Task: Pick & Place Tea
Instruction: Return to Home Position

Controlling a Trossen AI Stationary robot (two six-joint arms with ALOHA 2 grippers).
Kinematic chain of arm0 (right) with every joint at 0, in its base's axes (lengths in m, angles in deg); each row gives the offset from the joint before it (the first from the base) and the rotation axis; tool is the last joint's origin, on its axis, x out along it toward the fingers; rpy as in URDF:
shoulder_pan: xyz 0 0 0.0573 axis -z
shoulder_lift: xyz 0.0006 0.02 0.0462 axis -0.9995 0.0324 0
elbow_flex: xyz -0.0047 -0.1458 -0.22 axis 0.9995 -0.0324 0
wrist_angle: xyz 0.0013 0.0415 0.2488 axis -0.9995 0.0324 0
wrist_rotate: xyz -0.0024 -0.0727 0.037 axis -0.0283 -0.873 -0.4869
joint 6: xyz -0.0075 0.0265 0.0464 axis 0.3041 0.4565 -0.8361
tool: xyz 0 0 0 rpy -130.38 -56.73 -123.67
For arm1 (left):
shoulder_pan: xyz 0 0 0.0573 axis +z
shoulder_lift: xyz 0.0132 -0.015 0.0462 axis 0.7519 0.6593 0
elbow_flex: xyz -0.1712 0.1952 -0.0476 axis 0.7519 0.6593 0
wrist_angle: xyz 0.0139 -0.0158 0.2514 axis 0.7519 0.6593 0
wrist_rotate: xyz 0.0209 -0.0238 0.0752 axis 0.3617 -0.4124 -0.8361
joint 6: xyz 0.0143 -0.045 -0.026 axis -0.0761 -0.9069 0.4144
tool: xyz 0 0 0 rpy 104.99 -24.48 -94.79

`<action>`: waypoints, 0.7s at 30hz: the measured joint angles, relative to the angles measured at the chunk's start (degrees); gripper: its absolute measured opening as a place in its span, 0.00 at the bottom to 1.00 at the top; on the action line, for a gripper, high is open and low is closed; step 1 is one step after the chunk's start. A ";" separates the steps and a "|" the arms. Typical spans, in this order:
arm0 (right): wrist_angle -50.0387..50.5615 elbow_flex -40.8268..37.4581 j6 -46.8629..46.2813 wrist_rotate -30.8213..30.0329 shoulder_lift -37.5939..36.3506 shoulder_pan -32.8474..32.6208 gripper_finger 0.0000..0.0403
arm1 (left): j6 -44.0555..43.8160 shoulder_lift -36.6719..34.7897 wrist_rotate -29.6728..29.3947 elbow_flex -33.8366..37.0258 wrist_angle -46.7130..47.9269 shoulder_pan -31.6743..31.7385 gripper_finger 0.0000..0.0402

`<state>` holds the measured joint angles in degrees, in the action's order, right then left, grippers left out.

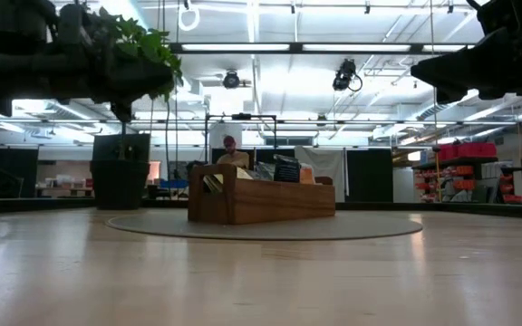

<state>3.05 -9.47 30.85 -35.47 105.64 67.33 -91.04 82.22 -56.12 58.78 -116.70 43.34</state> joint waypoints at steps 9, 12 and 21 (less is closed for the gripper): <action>6.88 0.00 -0.66 -1.26 -5.34 -0.02 0.19 | 1.01 -7.69 0.45 1.82 6.72 -0.02 0.13; 10.40 0.04 -1.21 -3.34 -7.52 -0.02 0.19 | 1.95 -10.70 0.93 1.82 9.54 -0.02 0.13; 17.55 0.04 -2.40 -2.32 -15.31 -0.02 0.19 | 2.45 -23.46 1.71 1.82 24.06 -0.02 0.13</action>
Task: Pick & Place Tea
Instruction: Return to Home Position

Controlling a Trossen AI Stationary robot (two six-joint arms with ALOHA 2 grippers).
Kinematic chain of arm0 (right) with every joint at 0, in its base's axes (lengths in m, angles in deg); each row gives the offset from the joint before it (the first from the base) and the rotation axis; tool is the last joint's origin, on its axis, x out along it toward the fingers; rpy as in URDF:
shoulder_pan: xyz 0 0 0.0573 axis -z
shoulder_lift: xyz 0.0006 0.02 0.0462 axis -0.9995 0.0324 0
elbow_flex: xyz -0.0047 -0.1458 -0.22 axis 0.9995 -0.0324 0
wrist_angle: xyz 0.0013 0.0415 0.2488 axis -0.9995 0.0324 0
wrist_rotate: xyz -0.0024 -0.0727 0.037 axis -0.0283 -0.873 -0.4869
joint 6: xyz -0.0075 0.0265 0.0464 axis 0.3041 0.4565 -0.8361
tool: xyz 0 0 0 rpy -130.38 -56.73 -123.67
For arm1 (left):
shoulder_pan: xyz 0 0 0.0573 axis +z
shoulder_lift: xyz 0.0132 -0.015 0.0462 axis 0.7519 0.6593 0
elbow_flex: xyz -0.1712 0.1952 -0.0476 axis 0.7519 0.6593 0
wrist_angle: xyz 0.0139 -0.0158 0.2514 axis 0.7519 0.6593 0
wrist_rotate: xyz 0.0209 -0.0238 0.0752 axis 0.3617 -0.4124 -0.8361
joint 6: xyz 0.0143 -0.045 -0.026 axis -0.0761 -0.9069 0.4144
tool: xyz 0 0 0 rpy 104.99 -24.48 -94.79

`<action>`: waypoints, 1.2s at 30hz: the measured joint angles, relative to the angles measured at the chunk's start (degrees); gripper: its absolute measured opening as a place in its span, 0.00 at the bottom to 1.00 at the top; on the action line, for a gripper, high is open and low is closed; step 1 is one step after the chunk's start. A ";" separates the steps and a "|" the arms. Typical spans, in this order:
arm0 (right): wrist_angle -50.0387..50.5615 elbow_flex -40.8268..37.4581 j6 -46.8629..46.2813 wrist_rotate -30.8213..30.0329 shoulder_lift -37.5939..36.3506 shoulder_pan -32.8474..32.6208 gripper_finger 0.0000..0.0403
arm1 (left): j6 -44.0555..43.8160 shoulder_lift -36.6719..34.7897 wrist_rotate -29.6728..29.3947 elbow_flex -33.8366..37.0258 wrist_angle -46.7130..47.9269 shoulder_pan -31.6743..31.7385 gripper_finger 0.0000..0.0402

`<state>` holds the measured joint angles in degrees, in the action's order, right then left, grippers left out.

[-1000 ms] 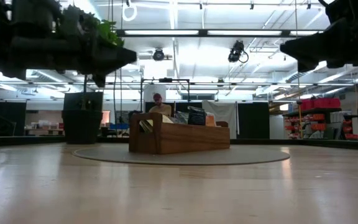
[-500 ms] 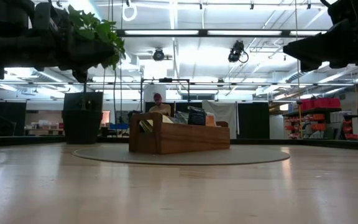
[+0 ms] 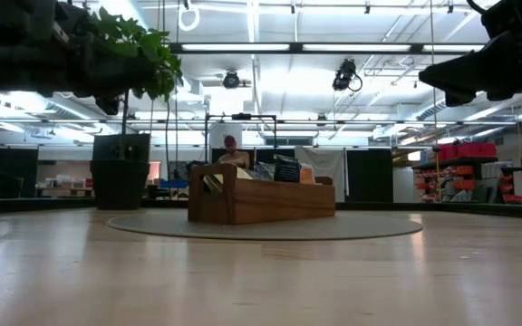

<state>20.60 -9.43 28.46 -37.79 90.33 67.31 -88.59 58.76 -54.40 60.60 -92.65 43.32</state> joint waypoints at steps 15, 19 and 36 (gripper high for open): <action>12.93 0.00 -0.65 3.77 -14.80 0.02 0.19 | -1.10 -24.47 0.75 0.02 27.89 -0.07 0.13; 15.28 0.00 -0.47 8.27 -18.50 -0.03 0.19 | 0.05 -28.57 6.25 0.02 29.94 -0.08 0.13; 29.71 0.00 0.41 11.96 -33.96 0.22 0.19 | 1.76 -36.43 11.84 0.04 38.68 0.87 0.13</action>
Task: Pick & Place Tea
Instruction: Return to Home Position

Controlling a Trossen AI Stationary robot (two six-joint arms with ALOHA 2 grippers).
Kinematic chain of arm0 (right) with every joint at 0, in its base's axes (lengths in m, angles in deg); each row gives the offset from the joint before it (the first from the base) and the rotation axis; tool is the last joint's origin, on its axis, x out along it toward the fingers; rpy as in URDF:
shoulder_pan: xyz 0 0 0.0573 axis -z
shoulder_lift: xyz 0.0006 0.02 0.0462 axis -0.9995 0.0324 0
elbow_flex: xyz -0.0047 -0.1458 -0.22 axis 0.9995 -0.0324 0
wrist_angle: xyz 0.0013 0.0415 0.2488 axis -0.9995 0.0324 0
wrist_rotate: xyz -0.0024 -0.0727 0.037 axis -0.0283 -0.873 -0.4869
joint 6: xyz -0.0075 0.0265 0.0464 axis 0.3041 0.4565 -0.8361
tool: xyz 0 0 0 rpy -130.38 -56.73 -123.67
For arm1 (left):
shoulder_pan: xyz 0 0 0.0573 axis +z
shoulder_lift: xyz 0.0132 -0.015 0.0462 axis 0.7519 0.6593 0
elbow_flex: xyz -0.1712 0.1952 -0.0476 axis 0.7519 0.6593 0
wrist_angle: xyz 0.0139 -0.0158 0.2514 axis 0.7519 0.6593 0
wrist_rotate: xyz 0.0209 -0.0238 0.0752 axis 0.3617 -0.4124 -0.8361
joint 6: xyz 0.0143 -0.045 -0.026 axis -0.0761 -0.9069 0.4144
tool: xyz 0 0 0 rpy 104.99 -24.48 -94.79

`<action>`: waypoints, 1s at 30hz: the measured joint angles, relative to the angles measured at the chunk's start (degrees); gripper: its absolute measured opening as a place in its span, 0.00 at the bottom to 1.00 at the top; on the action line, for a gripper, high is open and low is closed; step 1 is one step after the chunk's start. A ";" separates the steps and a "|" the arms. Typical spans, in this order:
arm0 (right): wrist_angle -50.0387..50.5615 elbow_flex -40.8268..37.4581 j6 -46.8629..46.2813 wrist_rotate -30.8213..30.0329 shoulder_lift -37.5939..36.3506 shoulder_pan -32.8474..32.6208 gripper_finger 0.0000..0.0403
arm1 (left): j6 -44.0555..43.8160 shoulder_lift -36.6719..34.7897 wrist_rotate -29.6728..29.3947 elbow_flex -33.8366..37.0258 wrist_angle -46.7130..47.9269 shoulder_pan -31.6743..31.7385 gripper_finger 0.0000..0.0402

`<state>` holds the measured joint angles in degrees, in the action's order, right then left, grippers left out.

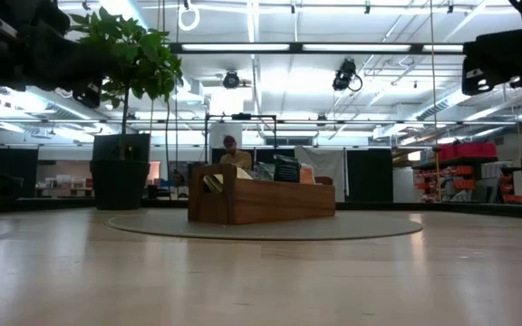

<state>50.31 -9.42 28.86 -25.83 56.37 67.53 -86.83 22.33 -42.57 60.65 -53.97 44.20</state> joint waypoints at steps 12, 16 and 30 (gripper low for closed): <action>0.20 0.02 -0.18 1.10 0.04 0.04 0.19 | 1.30 -0.11 7.35 0.02 4.82 2.94 0.13; 0.18 0.02 -0.17 1.01 0.04 0.04 0.19 | 0.86 -0.59 8.16 -0.34 8.11 3.82 0.11; 0.11 0.02 1.05 0.31 0.06 0.06 0.19 | 3.42 -11.03 8.50 -0.05 12.22 4.34 0.10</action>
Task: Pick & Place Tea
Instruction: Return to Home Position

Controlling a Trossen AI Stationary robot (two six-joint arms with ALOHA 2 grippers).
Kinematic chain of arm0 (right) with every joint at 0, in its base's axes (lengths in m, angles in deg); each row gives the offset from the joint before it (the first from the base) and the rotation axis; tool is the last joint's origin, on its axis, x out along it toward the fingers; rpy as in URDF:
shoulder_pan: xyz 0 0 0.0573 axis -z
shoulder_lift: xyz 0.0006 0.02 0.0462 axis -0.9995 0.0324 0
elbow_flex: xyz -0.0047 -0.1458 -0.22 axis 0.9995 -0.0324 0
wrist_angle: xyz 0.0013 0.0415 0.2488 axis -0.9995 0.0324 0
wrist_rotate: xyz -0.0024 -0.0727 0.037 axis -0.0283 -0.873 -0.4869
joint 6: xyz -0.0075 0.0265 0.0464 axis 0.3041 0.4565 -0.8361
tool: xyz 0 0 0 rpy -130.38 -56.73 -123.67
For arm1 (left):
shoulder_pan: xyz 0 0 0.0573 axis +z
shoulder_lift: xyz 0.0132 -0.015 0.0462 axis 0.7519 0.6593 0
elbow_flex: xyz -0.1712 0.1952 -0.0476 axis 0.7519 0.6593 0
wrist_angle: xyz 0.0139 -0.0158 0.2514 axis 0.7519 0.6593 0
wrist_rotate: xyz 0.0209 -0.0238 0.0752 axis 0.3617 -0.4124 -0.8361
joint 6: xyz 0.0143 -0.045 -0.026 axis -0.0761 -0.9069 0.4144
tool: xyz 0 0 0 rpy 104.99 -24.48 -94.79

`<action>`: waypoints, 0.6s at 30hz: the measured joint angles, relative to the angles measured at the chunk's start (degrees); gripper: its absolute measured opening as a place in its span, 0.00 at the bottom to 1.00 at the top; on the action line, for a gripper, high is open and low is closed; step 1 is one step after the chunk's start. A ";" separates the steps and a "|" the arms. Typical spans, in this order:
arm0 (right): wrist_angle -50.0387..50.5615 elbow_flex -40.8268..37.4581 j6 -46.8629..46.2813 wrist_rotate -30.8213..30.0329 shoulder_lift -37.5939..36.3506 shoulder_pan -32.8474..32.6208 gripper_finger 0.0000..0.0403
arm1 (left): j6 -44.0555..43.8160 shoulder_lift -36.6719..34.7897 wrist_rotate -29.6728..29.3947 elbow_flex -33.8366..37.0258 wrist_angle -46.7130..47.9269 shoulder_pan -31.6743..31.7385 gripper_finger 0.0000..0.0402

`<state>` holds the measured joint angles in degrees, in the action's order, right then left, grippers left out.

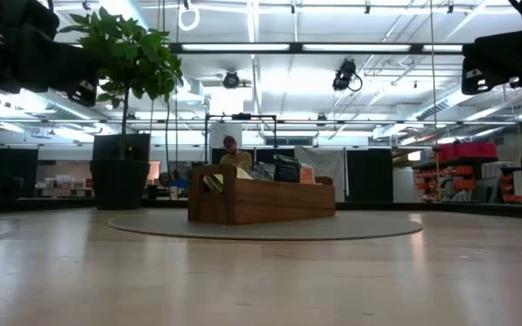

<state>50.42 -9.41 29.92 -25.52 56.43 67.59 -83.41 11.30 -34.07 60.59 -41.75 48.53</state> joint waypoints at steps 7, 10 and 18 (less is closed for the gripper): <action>0.02 0.00 0.30 0.30 0.00 0.00 0.19 | 2.78 -0.66 0.19 0.01 -0.32 0.00 0.10; 0.10 0.00 0.46 1.24 0.00 -0.09 0.19 | 2.31 -0.70 1.03 0.01 -0.43 0.01 0.10; 0.31 0.02 0.52 2.03 0.00 -0.07 0.19 | 2.52 -0.80 3.49 0.01 -2.00 0.05 0.10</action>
<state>50.73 -9.38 30.44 -23.48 56.43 67.52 -80.89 10.50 -30.58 60.60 -43.75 48.59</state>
